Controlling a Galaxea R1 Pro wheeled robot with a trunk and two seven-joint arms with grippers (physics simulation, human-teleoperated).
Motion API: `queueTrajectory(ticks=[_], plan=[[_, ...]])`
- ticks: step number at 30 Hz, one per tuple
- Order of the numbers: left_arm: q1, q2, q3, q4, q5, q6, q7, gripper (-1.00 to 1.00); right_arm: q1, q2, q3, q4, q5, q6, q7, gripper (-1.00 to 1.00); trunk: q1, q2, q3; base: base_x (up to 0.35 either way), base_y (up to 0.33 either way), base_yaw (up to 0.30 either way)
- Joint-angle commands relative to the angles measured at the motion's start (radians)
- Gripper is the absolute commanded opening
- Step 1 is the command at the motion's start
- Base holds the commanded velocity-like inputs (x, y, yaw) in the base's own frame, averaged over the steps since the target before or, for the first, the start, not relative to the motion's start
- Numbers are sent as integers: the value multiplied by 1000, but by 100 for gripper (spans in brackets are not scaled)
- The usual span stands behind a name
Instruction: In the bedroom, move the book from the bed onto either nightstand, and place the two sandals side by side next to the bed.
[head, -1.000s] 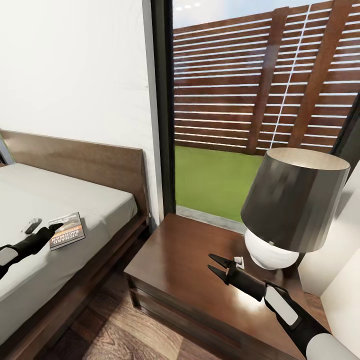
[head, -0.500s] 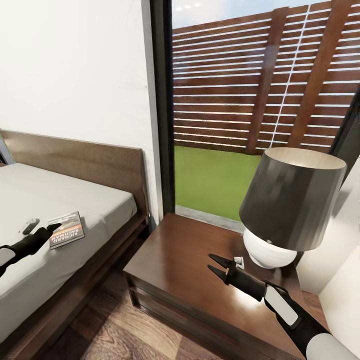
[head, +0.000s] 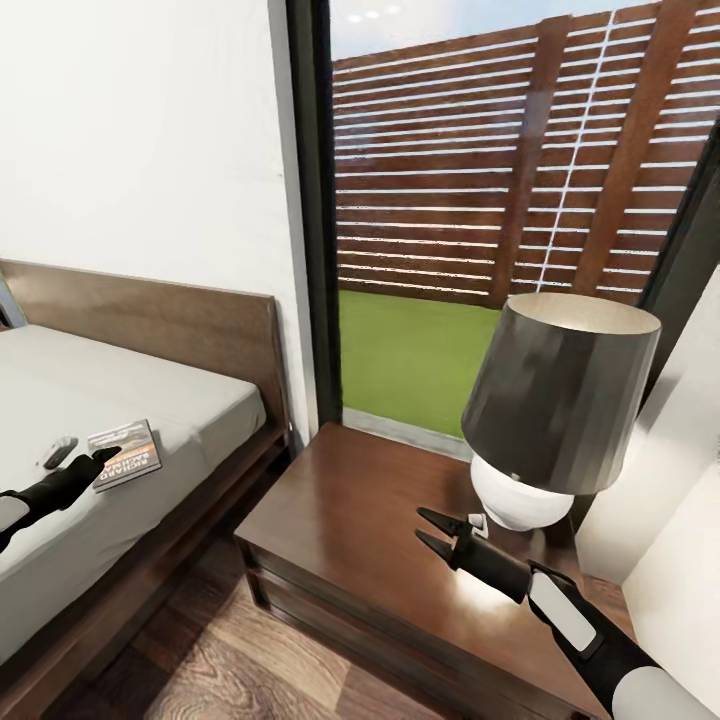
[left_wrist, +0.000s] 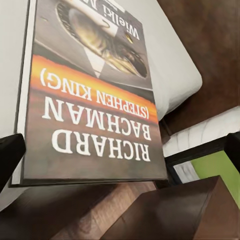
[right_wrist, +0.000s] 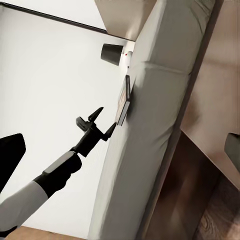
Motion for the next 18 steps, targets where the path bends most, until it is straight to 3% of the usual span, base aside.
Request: queueTrajectory(ticks=[1,18], plan=[[-1,0,8,0,1,9,-2,100,-1,-1,4,0,-10,7,-1,100,0,0,-1,-7,-31,0],[-1,3,9,0,1,10,-2,100,-1,-1,4,0,-10,7,-1,100,0,0,-1,-2,-7,0]])
